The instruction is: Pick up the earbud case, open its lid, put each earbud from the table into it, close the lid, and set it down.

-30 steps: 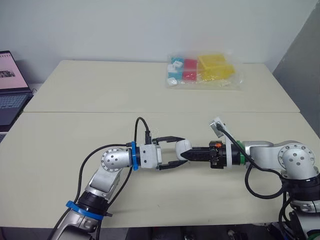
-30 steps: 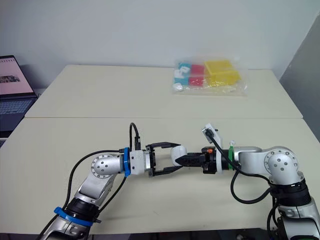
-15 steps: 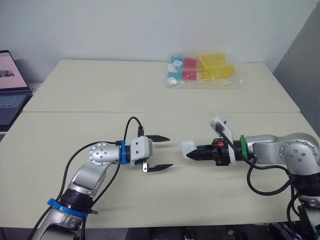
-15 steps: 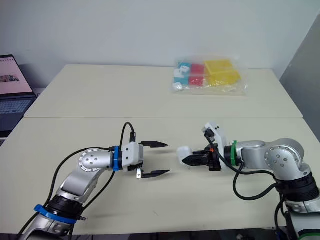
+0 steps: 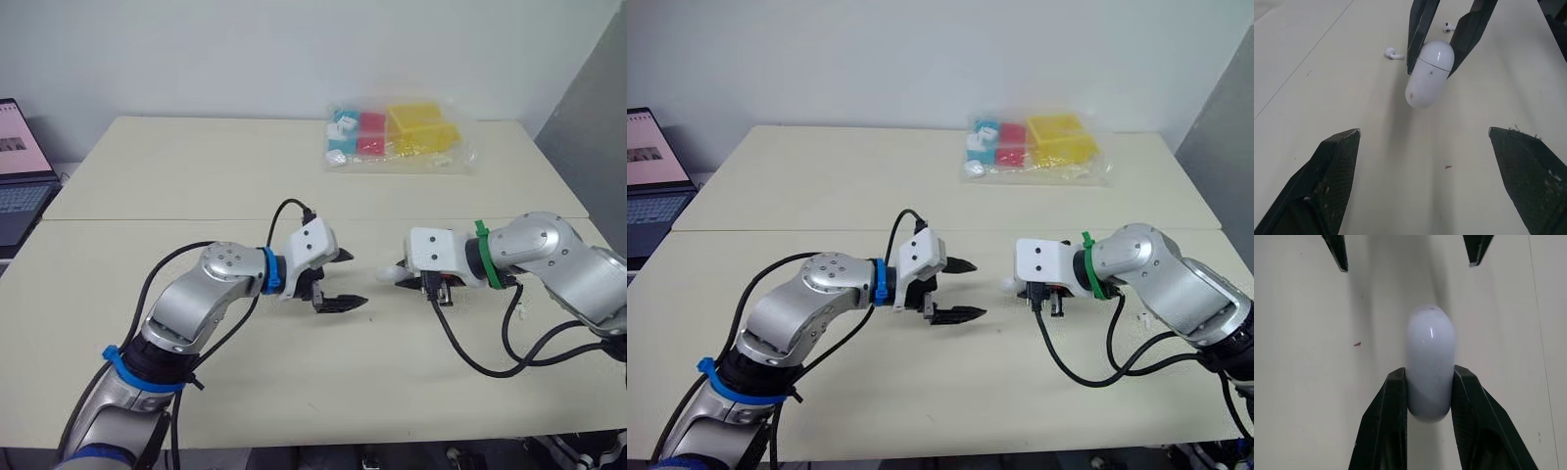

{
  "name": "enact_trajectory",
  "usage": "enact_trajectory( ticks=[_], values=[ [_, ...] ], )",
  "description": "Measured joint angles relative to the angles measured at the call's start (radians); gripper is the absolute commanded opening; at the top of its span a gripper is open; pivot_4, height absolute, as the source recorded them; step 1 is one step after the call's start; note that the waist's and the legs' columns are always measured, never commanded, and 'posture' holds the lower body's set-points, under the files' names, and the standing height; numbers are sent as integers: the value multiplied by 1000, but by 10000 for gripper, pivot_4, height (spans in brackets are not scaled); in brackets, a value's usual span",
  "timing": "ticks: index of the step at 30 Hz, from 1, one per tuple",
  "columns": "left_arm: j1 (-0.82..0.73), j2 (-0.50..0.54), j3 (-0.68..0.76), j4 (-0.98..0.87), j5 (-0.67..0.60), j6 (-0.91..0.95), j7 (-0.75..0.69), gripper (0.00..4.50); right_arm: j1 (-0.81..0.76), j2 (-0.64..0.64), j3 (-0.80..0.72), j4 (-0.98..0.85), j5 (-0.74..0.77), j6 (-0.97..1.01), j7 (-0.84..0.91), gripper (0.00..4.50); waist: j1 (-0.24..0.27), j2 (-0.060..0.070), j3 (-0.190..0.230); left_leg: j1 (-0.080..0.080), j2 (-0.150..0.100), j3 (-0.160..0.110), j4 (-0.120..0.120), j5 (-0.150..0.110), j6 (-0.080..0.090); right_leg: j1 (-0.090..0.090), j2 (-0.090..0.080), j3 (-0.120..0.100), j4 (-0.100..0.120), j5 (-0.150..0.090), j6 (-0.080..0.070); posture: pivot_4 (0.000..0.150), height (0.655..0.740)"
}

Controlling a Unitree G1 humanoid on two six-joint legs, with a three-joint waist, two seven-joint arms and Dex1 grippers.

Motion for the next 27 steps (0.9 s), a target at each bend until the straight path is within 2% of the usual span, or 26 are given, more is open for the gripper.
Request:
enact_trajectory(
  ticks=[10, 27],
  values=[
    [-39, -64, -50, 7, 73, -97, 17, 43607, 26, 83, -56, 4, -20, 60, 63, 8047, 3, 0, 0, 0, 0, 0, 2, 0, 0, 1, 0, 0, 1, 0, 0, 1500, 7400],
    [-21, -45, -78, 21, 108, -108, -7, 43607, 25, 134, -81, -10, -28, 110, 99, 8047, 3, 0, 0, 0, 0, 0, 4, 0, 0, 1, 0, 0, 3, 0, 0, 1500, 7400]
  ],
)
